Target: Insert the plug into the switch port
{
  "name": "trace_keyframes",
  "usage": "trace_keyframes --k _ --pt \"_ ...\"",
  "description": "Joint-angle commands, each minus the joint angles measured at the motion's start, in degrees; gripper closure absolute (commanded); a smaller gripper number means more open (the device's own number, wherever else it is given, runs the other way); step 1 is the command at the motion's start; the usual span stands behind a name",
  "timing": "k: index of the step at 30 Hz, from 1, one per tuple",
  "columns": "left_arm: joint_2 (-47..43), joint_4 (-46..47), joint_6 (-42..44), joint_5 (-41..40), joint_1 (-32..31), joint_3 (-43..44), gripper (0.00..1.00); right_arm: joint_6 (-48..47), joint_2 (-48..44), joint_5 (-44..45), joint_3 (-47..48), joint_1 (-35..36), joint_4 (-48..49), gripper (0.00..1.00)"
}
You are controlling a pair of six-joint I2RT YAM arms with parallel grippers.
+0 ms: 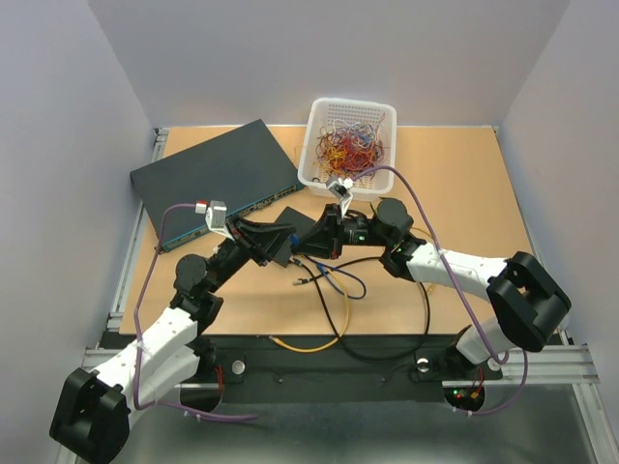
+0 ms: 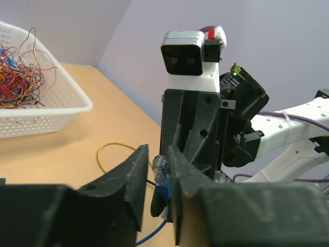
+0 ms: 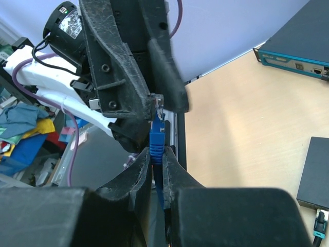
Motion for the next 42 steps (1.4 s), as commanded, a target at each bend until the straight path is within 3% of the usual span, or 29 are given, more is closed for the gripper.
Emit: trace_keyframes --k 1,6,7,8,10,11,16,19,31,42 --pt "-0.7 4.9 -0.1 1.4 0.2 -0.6 0.74 0.9 0.0 -1.0 2.2 0.2 5.7 0.99" --pt "-0.9 4.9 -0.2 1.6 0.2 -0.8 0.98 0.7 -0.4 0.9 2.0 0.1 5.9 0.98" --pt "-1.1 4.8 -0.4 1.6 0.3 -0.8 1.0 0.4 -1.1 3.9 1.5 0.1 5.2 0.9" --pt "-1.4 4.4 -0.4 1.4 0.2 -0.9 1.0 -0.3 -1.8 5.5 1.1 0.0 4.5 0.61" --pt "-2.2 3.3 -0.3 0.5 0.2 -0.6 1.0 -3.2 -4.5 11.2 0.8 0.0 0.0 0.36" --pt "-2.4 1.1 -0.1 0.1 0.3 -0.2 1.0 -4.7 -5.4 13.2 1.0 0.0 -2.3 0.34" --pt "-3.6 -8.9 0.2 -4.9 0.2 2.5 1.0 -16.9 -11.9 31.7 3.7 0.5 -22.1 0.34" --pt "-2.6 -14.3 -0.7 -8.6 0.2 4.4 1.0 -21.1 -13.4 37.1 4.2 1.2 -27.6 0.37" --pt "2.2 -17.3 -4.1 -13.1 0.2 6.0 1.0 -27.7 -9.8 44.5 7.7 11.1 -32.0 0.41" --pt "3.7 -17.7 -4.4 -13.7 0.1 6.7 1.0 -27.4 -3.8 46.8 10.2 12.7 -30.6 0.45"
